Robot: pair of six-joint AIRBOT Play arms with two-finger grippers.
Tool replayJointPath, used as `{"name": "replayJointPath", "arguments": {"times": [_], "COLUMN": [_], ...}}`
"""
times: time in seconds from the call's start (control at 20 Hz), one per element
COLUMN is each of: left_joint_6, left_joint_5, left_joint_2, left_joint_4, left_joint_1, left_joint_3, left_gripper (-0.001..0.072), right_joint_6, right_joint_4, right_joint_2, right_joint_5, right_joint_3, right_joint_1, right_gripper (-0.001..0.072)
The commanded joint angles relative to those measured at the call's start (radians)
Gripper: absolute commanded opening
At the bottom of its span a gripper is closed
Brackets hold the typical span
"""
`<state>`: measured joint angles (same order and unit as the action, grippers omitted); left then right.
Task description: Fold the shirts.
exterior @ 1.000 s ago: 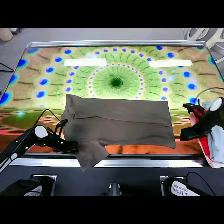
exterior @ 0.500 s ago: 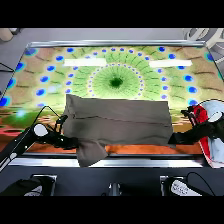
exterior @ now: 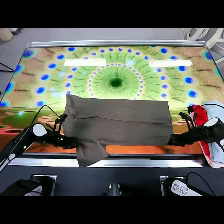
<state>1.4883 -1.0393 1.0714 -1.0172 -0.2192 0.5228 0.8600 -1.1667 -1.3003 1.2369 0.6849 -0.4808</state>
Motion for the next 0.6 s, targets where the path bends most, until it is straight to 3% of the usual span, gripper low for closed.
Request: {"name": "replayJointPath", "arguments": {"times": [0.0, 0.2, 0.3, 0.45, 0.55], "left_joint_6": [0.000, -0.019, 0.029, 0.026, 0.005], "left_joint_5": [-0.014, -0.105, -0.094, -0.093, -0.093], "left_joint_2": [-0.029, -0.096, -0.075, 0.042, 0.161], "left_joint_4": [-0.014, -0.065, -0.143, -0.207, -0.206], "left_joint_1": [0.003, 0.044, 0.080, 0.146, 0.175], "left_joint_3": [0.038, 0.215, 0.317, 0.475, 0.589], "left_gripper": [0.0023, 0.0022, 0.0022, 0.0022, 0.0022], "right_joint_6": [-0.050, -0.050, -0.048, 0.028, 0.060], "right_joint_4": [0.034, 0.106, 0.106, 0.027, 0.002], "right_joint_2": [0.001, 0.002, 0.002, -0.022, -0.082], "right_joint_5": [0.002, 0.060, -0.025, -0.253, -0.314], "right_joint_3": [0.031, 0.200, 0.283, 0.376, 0.436], "right_joint_1": [0.000, 0.012, 0.084, 0.196, 0.235], "right_gripper": [0.0017, 0.0017, 0.0017, 0.0017, 0.0017]}}
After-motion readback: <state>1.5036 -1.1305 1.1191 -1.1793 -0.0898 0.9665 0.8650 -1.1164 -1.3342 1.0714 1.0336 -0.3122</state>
